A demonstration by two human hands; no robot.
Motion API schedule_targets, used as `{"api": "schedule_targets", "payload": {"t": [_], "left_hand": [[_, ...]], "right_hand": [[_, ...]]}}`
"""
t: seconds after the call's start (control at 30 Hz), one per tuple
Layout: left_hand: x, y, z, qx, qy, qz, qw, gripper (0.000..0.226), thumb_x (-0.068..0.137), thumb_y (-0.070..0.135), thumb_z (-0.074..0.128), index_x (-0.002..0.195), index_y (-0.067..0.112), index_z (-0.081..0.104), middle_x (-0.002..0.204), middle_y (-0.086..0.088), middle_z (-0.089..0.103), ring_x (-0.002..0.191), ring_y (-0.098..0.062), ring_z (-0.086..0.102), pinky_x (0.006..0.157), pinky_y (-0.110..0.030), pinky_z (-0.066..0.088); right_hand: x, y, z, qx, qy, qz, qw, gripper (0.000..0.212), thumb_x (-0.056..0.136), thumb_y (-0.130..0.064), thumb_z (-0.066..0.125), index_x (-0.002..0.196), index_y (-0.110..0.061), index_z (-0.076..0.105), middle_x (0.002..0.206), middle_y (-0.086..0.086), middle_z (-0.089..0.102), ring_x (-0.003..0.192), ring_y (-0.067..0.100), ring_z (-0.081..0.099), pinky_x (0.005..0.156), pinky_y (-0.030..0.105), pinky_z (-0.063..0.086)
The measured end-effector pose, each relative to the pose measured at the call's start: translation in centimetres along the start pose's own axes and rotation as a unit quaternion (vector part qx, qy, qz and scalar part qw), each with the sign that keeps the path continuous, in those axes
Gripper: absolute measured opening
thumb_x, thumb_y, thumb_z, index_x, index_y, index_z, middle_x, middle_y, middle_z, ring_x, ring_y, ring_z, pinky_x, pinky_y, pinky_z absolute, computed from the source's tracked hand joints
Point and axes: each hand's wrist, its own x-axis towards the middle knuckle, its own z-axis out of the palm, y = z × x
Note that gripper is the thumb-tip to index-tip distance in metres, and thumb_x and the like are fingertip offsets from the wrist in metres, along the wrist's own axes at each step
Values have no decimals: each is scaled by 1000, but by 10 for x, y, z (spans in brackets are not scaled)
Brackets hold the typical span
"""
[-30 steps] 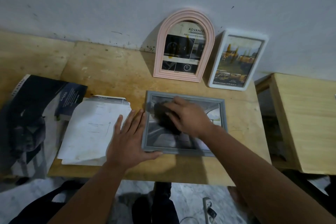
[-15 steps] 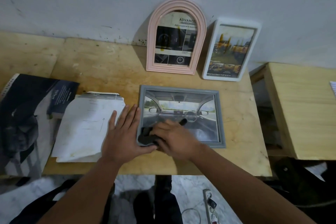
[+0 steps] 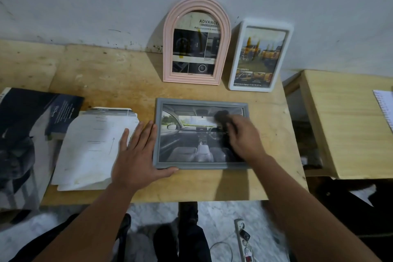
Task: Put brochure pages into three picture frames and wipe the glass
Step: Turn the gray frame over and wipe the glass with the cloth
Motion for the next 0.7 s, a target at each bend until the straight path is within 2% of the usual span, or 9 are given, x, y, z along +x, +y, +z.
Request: {"api": "schedule_targets", "payload": {"t": [0.1, 0.17, 0.27, 0.37, 0.43, 0.53, 0.6, 0.7], "left_hand": [[0, 1, 0, 0, 1, 0, 1000, 137, 69, 105, 30, 166, 13, 7, 175, -1, 2, 162, -21, -1, 128, -59, 10], [0, 1, 0, 1, 0, 1, 1000, 136, 69, 105, 31, 166, 13, 7, 175, -1, 2, 162, -21, 1, 128, -59, 10], [-1, 1, 0, -4, 5, 1, 1000, 135, 69, 105, 31, 166, 13, 10, 175, -1, 6, 162, -21, 4, 128, -59, 10], [0, 1, 0, 0, 7, 1, 1000, 135, 69, 105, 31, 166, 13, 9, 175, -1, 5, 162, -21, 3, 128, -58, 10], [-1, 1, 0, 1, 6, -2, 1000, 136, 69, 105, 30, 166, 13, 8, 175, -1, 4, 162, -20, 2, 128, -58, 9], [-1, 0, 1, 0, 8, -1, 1000, 136, 69, 106, 28, 166, 14, 6, 175, 0, 2, 162, -19, -1, 129, -57, 8], [-1, -1, 2, -1, 10, -2, 1000, 137, 68, 106, 28, 166, 14, 5, 175, 0, 1, 162, -19, -2, 129, -57, 7], [-1, -1, 1, -5, 9, -3, 1000, 137, 67, 107, 27, 166, 14, 6, 175, 0, 2, 162, -19, -3, 129, -57, 7]], "right_hand": [[-23, -28, 34, -32, -23, -65, 997, 29, 98, -23, 46, 118, -14, 65, 108, 6, 67, 92, 32, 56, 77, 44, 46], [-43, -52, 50, -7, -34, -108, 994, 28, 99, -23, 48, 121, -16, 64, 110, 3, 66, 95, 26, 55, 81, 44, 45], [-61, -78, 62, 54, -101, -175, 978, 28, 100, -21, 50, 125, -17, 63, 112, 1, 66, 98, 21, 57, 83, 40, 46], [-38, -76, 40, 197, -142, -91, 966, 27, 103, -19, 51, 126, -14, 64, 115, 0, 71, 103, 15, 63, 92, 29, 49], [-8, -56, 13, 209, -87, -35, 973, 26, 102, -20, 51, 123, -14, 65, 111, 0, 72, 102, 14, 64, 94, 32, 51], [28, -16, -28, 119, -18, -17, 993, 23, 101, -18, 53, 121, -14, 65, 108, 3, 71, 97, 23, 65, 89, 42, 54], [31, 8, -38, 14, -36, -42, 998, 23, 101, -17, 55, 123, -14, 62, 111, 7, 69, 96, 28, 64, 83, 44, 54], [5, 29, -21, -108, -79, -113, 985, 24, 99, -23, 50, 121, -18, 59, 108, 7, 64, 93, 33, 61, 75, 48, 52]]}}
